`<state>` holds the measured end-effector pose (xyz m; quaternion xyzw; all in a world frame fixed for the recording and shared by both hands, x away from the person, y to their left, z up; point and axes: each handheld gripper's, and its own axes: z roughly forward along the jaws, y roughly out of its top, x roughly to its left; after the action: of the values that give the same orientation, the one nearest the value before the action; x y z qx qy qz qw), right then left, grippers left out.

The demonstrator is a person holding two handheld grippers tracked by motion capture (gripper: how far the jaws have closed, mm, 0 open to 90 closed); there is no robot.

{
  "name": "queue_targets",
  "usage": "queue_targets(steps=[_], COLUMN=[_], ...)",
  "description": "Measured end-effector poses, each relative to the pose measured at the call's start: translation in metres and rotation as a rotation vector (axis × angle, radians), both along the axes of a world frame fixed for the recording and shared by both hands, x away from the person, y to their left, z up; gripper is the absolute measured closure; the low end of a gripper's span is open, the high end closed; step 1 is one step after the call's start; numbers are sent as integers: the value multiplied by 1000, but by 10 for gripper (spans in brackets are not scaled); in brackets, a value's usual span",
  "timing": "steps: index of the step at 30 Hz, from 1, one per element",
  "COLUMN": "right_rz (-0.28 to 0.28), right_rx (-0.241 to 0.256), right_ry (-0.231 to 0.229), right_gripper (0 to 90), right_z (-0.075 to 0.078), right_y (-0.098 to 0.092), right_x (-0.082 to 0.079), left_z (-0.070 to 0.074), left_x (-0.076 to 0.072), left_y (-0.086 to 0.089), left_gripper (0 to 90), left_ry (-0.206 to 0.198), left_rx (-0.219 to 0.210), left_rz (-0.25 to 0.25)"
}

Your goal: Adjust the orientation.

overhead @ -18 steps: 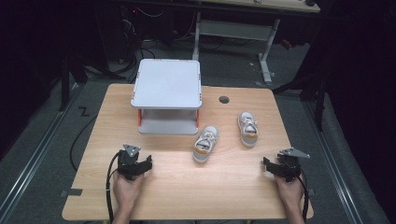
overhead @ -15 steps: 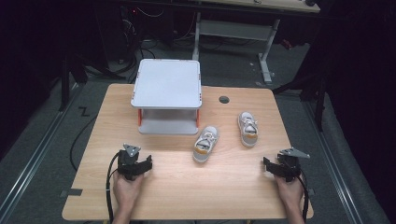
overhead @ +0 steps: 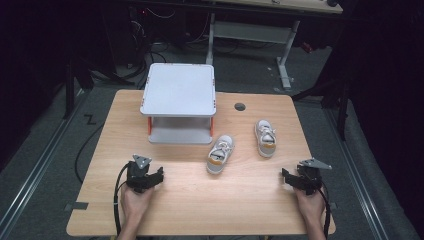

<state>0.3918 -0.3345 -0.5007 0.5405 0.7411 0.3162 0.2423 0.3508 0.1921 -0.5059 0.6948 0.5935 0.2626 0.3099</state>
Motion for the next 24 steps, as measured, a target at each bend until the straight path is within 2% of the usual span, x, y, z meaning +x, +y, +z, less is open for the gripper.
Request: queue_targets(steps=[4,5,9,11,12,16,18,19,22,24], right_rz=[0,0,-2,-2,-2,-2,0,-1,-1,-1], right_rx=[0,0,1,1,1,1,0,0,0,0], right_ry=[0,0,1,1,1,1,0,0,0,0], right_gripper=[334,334,334,334,334,334,334,334,334,334], right_z=[0,0,0,0,0,0,0,0,0,0], right_y=[0,0,0,0,0,0,0,0,0,0], right_x=[0,0,0,0,0,0,0,0,0,0], left_z=[1,2,7,15,15,28,38,38,48,54], left_x=[-1,-2,-3,-3,-3,1,5,5,15,20], left_y=[-1,-3,-10,-20,-20,-35,-45,-45,-60,-69], left_gripper=[318,322,331,335,336,343,352,354,357,359], left_ry=[10,11,8,-2,-2,-9,-13,-13,-19,-23], left_rx=[-9,-32,-21,-23,-23,-47,-54,-54,-77,-74], left_rz=[-6,-20,-53,-98,-98,-158,-208,-208,-256,-281])
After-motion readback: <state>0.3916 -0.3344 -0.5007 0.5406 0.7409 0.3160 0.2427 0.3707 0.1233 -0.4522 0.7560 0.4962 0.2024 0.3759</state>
